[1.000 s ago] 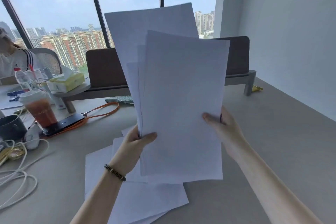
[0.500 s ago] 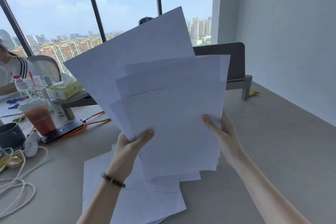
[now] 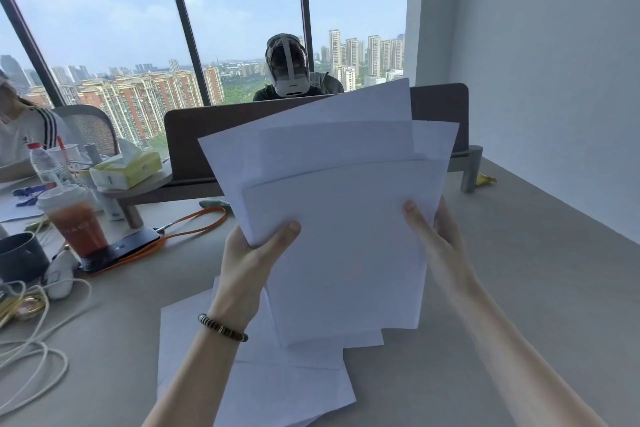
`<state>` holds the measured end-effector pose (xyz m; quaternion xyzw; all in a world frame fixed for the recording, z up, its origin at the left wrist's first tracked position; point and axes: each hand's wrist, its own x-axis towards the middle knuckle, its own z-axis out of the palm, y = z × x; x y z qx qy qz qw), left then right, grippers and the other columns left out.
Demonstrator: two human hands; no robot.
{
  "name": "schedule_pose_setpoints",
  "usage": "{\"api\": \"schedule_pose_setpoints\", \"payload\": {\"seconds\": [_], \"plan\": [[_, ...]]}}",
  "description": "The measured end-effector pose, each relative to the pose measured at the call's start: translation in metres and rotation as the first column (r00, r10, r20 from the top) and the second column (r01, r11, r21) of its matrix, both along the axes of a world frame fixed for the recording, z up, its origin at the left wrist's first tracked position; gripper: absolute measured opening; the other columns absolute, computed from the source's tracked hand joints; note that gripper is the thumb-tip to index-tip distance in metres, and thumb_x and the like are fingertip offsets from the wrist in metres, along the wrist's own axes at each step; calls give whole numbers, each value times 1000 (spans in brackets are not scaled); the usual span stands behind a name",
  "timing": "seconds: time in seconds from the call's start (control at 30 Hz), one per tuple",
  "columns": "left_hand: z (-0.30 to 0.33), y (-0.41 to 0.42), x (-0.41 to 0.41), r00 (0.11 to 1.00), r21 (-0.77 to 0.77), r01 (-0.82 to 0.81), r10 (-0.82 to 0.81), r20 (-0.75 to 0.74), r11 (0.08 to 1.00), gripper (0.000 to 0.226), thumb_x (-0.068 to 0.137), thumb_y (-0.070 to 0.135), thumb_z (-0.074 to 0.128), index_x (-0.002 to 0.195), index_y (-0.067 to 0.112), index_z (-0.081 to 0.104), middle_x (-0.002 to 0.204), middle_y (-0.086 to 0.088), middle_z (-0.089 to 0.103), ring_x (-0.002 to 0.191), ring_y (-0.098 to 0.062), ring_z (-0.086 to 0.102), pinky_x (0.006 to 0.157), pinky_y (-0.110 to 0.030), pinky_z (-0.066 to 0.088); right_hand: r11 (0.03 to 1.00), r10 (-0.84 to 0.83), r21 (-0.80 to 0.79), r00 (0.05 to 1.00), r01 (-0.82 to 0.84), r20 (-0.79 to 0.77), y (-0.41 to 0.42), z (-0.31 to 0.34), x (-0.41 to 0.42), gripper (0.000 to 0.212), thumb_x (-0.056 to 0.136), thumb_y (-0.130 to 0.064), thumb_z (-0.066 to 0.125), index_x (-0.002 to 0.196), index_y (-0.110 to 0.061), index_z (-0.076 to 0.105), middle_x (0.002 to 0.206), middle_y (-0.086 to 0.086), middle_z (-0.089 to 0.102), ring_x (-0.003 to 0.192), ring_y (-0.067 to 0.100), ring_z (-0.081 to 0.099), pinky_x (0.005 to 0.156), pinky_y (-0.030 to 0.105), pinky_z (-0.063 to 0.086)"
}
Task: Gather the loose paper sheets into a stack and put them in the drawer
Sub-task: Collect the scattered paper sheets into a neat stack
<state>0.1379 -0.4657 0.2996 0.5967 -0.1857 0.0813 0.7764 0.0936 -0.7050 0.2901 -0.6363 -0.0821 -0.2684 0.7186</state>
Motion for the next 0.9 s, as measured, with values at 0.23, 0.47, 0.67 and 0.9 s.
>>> {"api": "schedule_pose_setpoints", "payload": {"seconds": [0.23, 0.47, 0.67, 0.9], "plan": [[5, -5, 2, 1000, 39, 7, -8, 5, 999, 44, 63, 34, 82, 102, 15, 75, 103, -6, 78, 97, -23, 74, 79, -34, 58, 1000, 25, -11, 1000, -25, -1, 3, 3, 0, 39, 93, -30, 57, 130, -16, 56, 118, 1, 72, 109, 17, 70, 83, 30, 58], [7, -5, 10, 999, 31, -45, 44, 26, 999, 59, 68, 35, 80, 119, 9, 65, 111, -7, 75, 103, -26, 72, 86, -38, 58, 999, 27, 33, 1000, -27, 14, 6, 9, 4, 39, 91, -29, 59, 126, -13, 57, 114, -2, 73, 104, 14, 72, 76, 24, 57], [-22, -10, 8, 991, 63, -80, 86, -100, 995, 39, 70, 18, 87, 106, 10, 74, 103, -7, 78, 102, -28, 72, 86, -38, 60, 997, 55, 66, 996, -51, -70, 15, -10, 10, 44, 90, -31, 65, 131, -15, 58, 119, 2, 73, 109, 21, 71, 83, 32, 59], [-3, -9, 13, 995, 47, -68, 71, -71, 997, 19, 73, 13, 86, 89, 19, 80, 97, -2, 79, 95, -17, 74, 80, -31, 58, 994, 40, 103, 999, -40, 5, 19, 5, 15, 48, 87, -27, 63, 131, -10, 56, 115, 1, 73, 103, 18, 72, 76, 26, 57]]}}
